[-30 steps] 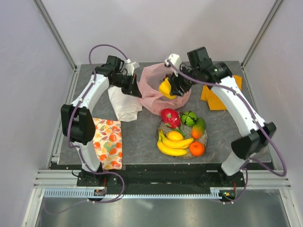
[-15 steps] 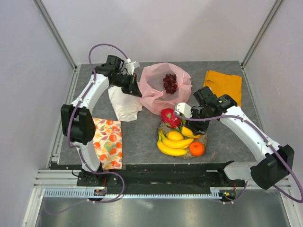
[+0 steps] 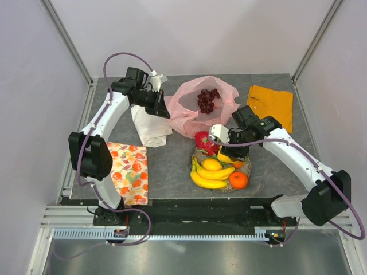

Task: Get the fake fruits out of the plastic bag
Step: Place the fake fruit on the plate, then take out the fake fruit from the plastic bag.

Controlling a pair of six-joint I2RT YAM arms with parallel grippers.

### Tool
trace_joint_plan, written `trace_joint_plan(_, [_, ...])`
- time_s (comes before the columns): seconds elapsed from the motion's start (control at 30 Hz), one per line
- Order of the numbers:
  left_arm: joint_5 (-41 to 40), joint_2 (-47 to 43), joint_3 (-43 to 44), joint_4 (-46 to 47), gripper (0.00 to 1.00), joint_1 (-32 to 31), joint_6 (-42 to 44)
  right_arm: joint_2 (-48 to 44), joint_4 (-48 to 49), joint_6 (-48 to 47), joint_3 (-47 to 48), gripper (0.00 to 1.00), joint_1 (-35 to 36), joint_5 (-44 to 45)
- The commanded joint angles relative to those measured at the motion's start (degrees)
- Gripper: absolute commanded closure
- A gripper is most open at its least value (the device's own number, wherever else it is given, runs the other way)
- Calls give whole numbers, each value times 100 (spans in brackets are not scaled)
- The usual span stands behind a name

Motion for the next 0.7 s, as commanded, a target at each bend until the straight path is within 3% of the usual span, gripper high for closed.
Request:
trace_joint_plan(0.0, [4, -307, -15, 102, 98, 16, 245, -29, -525, -465, 483, 26, 49, -591])
trace_joint_plan(0.07, [65, -316, 21, 93, 99, 16, 271, 32, -807, -387, 990, 18, 75, -618])
trace_joint_plan(0.27, [214, -368, -76, 84, 98, 25, 253, 330, -615, 375, 2434, 9, 75, -1075])
trace_joint_plan(0.67, [469, -316, -67, 102, 98, 7, 60, 2166, 1846, 1951, 2927, 20, 75, 224])
